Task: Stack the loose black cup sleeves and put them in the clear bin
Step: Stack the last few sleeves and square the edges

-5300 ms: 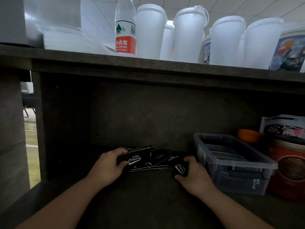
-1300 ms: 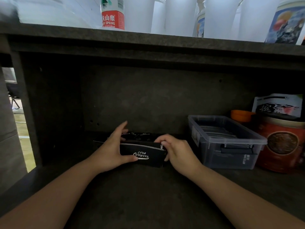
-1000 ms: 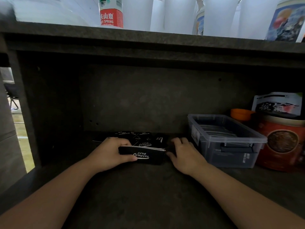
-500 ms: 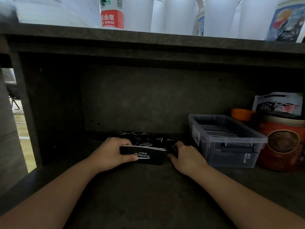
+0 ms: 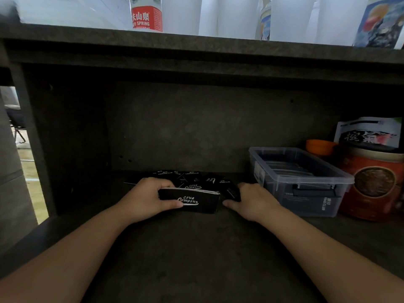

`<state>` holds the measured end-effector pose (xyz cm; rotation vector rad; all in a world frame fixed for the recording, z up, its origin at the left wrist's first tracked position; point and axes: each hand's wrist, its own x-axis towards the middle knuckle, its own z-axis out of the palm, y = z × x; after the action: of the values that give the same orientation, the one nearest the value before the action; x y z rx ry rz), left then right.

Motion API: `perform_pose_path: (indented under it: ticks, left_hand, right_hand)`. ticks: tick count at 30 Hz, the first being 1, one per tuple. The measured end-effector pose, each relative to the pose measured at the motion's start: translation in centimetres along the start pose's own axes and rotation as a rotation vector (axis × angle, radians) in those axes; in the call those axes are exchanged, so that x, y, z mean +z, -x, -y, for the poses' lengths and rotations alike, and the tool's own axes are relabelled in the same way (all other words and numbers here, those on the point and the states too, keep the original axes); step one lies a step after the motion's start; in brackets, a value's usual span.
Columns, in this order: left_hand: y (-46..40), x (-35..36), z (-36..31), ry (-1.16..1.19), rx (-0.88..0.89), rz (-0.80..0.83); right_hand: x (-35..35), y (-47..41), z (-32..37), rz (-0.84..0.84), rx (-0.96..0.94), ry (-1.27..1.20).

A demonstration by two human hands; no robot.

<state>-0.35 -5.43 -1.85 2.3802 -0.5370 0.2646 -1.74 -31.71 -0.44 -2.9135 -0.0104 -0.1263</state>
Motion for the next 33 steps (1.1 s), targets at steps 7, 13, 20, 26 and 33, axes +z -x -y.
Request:
perform_pose_path:
  ticks: [7, 13, 20, 26, 33]
  left_hand:
    - [-0.1, 0.0, 0.0, 0.002, 0.002, -0.005]
    - [-0.1, 0.0, 0.1, 0.021, 0.025, -0.018]
    - [-0.4, 0.5, 0.4, 0.075, -0.012, -0.034]
    - [-0.3, 0.6, 0.5, 0.081, 0.039, -0.028]
    - [-1.1, 0.8, 0.0, 0.577, -0.099, -0.097]
  right_hand:
    - [-0.2, 0.6, 1.0, 0.092, -0.080, 0.218]
    - [-0.6, 1.0, 1.0, -0.274, -0.017, 0.160]
    - [-0.6, 1.2, 1.6, -0.541, -0.223, -0.143]
    - [1.2, 1.7, 2.9, -0.151, -0.578, -0.344]
    - [1.2, 0.8, 2.1, -0.258, -0.482, -0.389]
